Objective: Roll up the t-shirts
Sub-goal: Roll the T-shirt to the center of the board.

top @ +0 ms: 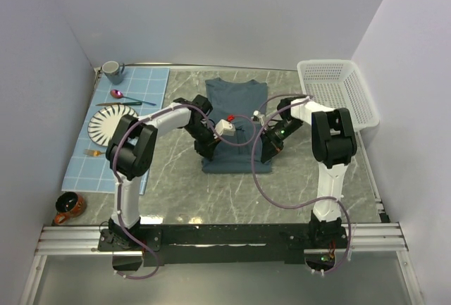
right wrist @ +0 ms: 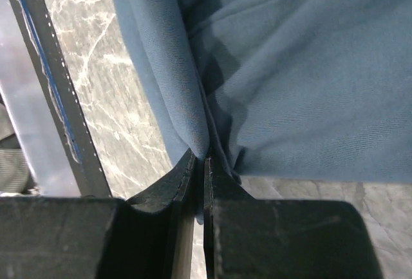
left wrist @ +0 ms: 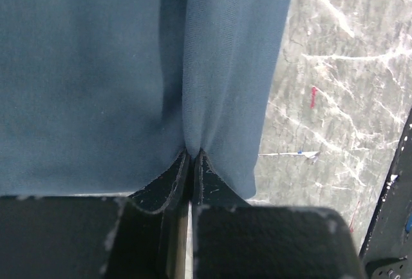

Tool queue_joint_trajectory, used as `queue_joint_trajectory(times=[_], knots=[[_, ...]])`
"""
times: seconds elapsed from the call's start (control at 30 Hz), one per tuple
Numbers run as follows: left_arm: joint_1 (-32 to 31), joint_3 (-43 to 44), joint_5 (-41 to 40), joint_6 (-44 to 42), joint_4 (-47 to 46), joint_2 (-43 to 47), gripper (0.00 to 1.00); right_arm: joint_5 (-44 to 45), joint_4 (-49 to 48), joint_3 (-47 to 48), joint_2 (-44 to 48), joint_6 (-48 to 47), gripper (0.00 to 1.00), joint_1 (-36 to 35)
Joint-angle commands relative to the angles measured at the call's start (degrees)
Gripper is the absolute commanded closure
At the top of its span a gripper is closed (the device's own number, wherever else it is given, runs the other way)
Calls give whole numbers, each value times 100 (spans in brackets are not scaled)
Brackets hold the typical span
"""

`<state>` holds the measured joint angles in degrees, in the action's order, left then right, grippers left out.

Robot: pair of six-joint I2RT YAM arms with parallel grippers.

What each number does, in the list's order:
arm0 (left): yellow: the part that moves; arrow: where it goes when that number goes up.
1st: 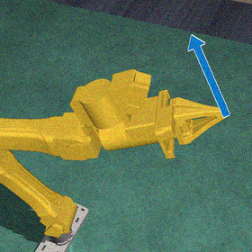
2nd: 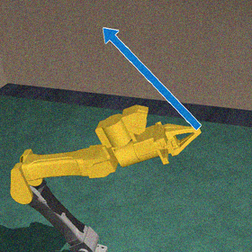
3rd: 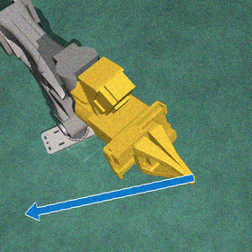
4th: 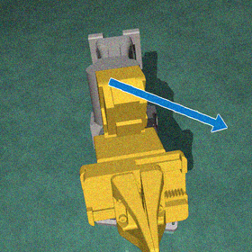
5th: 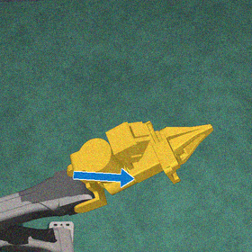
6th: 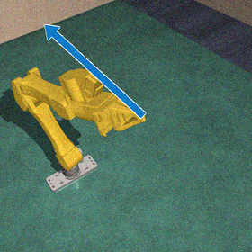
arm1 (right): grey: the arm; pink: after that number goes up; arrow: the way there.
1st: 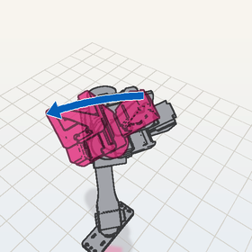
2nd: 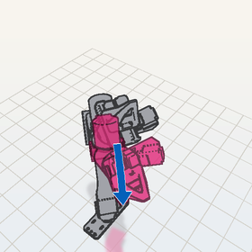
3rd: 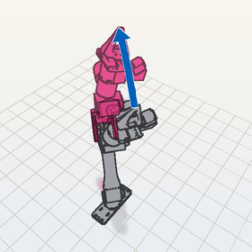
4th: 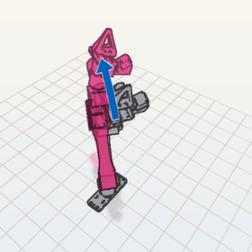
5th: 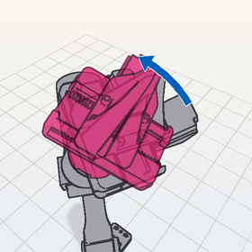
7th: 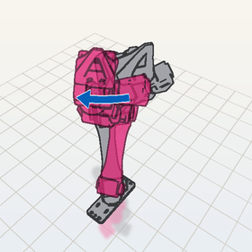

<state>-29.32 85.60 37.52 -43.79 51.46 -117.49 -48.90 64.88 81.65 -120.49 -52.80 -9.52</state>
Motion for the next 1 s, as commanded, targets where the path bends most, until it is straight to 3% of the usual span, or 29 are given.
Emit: queue_joint_trajectory(times=[0.0,0.1,0.17,0.23,0.27,0.5,0.63,0.77,0.97], knots=[[137,193,-377,221,75,-194,91,452,-19,97,-10,304,89,73],[146,438,-210,275,171,-353,88,470,-422,-315,375,244,73,90],[146,597,-140,240,293,-449,88,233,-1192,-1049,1173,226,56,204],[146,887,-139,187,425,-678,88,258,-1853,-1623,2093,366,50,328],[146,984,-131,108,513,-757,88,337,-2300,-2069,2369,419,42,337],[102,1231,-166,-42,743,-1004,88,926,-3928,-3812,4777,103,36,144],[76,1090,-104,71,795,-995,89,1541,-5937,-5338,6439,-256,28,-1047],[76,705,80,257,681,-750,92,1857,-6751,-5975,6775,-653,27,-1947],[49,571,186,468,567,-617,92,2412,-7674,-6205,6152,-810,28,-2414]])
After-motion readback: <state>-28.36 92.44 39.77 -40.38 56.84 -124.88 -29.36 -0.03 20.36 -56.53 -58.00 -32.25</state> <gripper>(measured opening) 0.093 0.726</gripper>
